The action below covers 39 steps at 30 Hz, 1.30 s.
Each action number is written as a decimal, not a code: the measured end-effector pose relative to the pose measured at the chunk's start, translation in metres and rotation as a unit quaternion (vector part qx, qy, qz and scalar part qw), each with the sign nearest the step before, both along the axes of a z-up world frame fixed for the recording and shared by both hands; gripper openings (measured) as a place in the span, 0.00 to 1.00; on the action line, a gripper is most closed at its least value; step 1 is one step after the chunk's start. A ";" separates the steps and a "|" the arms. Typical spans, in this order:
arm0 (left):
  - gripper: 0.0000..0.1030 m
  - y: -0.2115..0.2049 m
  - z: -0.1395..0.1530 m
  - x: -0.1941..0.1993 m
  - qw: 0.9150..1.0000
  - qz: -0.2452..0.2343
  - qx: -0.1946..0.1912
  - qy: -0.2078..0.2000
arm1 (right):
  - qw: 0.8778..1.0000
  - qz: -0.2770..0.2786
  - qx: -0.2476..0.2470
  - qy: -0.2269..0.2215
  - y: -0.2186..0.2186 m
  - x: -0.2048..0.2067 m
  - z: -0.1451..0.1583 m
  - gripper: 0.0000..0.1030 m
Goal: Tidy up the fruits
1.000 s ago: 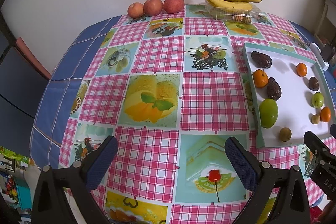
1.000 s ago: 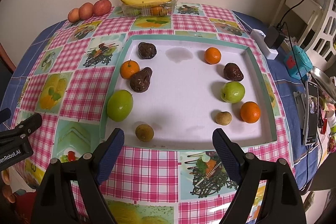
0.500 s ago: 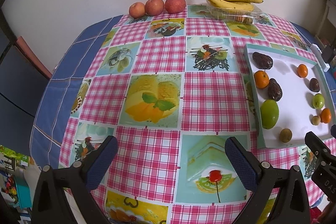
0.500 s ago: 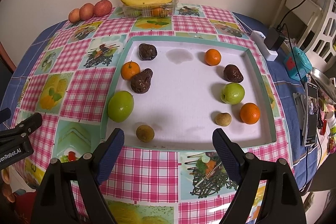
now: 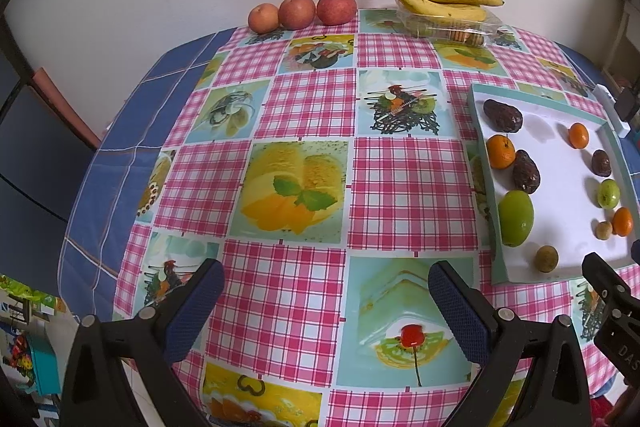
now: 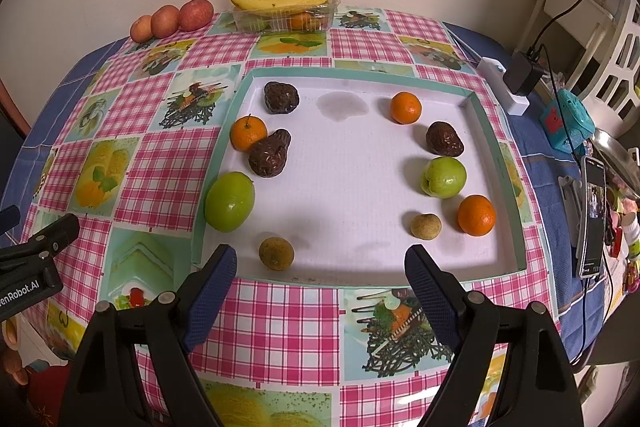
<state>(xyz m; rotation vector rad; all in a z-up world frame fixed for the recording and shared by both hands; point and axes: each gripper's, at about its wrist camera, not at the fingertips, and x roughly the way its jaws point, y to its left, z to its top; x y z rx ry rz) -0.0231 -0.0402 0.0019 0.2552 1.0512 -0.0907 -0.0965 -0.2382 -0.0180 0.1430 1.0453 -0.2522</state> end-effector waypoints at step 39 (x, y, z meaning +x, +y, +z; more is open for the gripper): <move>1.00 0.005 -0.001 0.001 0.999 0.030 0.021 -0.001 | 1.000 0.001 0.001 0.010 -0.005 0.000 -0.006 0.84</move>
